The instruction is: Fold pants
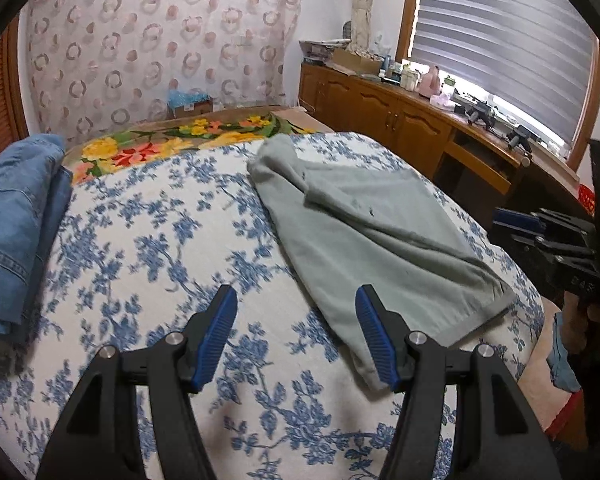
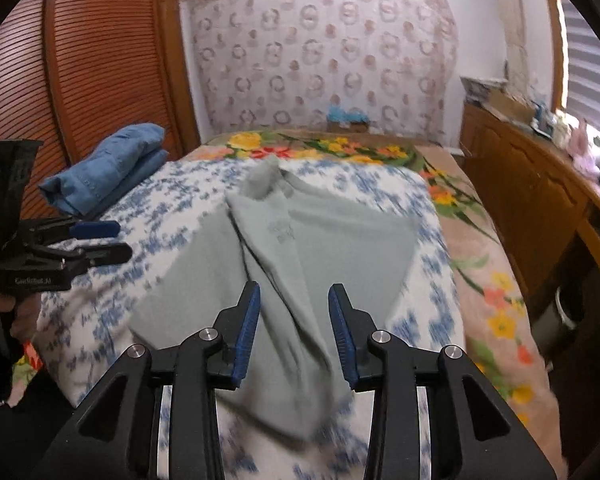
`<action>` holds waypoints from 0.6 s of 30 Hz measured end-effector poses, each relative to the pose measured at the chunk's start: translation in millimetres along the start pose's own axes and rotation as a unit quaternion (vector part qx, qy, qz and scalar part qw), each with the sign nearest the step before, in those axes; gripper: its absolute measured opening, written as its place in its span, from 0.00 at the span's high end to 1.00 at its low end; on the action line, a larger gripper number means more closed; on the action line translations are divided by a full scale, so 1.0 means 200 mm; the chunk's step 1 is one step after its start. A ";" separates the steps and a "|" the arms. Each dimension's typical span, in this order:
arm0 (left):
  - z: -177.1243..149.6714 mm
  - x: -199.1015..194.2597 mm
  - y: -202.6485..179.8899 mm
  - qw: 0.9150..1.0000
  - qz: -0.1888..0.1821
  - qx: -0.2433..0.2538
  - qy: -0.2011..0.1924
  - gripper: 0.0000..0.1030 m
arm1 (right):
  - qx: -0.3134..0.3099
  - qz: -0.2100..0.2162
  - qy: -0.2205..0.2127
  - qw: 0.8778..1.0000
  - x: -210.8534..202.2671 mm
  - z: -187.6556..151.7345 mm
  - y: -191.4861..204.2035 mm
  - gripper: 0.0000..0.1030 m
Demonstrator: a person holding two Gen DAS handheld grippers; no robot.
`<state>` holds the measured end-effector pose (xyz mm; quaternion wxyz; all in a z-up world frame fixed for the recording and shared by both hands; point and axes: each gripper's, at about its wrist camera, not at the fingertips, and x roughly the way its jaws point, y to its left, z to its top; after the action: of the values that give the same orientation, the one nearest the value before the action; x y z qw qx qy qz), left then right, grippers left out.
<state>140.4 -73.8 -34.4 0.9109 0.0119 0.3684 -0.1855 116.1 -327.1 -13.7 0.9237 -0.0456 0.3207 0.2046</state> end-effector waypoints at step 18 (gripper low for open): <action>0.05 -0.09 0.13 0.999 0.023 -0.015 -0.027 0.41 | -0.044 0.044 0.045 0.997 0.47 0.31 0.20 0.68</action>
<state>143.4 -45.6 -17.8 0.9247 0.0012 0.3458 -0.1595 203.5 -244.9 -20.3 0.8957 -0.0814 0.3539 0.2568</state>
